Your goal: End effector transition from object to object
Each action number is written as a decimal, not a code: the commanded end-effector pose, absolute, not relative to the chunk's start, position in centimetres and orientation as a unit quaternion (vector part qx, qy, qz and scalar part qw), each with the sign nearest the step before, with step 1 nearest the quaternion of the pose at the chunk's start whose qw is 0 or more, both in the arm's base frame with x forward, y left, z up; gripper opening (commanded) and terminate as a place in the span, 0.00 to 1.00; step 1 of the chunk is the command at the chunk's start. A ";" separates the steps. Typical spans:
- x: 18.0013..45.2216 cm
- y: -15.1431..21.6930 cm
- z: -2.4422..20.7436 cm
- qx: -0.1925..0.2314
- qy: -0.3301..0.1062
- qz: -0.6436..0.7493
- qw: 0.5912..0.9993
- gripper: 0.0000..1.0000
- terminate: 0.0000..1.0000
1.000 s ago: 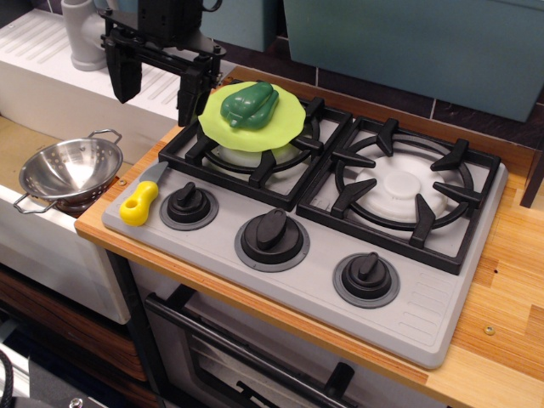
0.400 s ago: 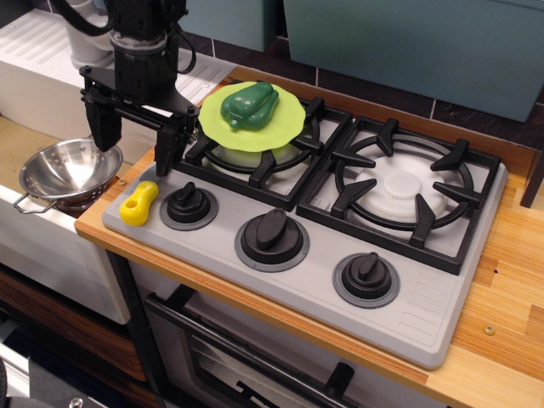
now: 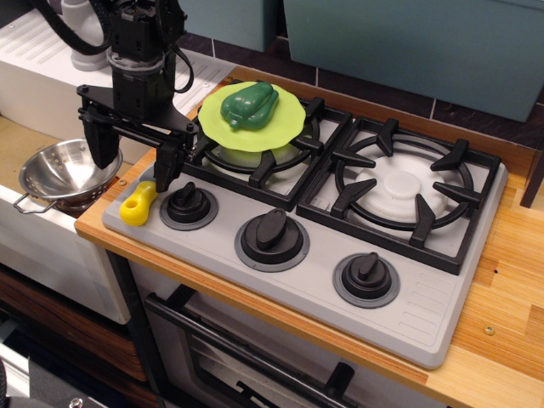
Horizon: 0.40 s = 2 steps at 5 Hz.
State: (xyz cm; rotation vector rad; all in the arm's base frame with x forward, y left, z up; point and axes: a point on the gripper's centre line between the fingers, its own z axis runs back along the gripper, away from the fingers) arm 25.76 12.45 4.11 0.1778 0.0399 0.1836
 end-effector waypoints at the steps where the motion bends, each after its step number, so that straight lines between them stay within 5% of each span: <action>1: 26.6 14.0 3.0 0.095 0.009 0.097 0.991 1.00 0.00; 2: 26.6 14.2 1.1 0.088 -0.007 0.086 0.992 1.00 1.00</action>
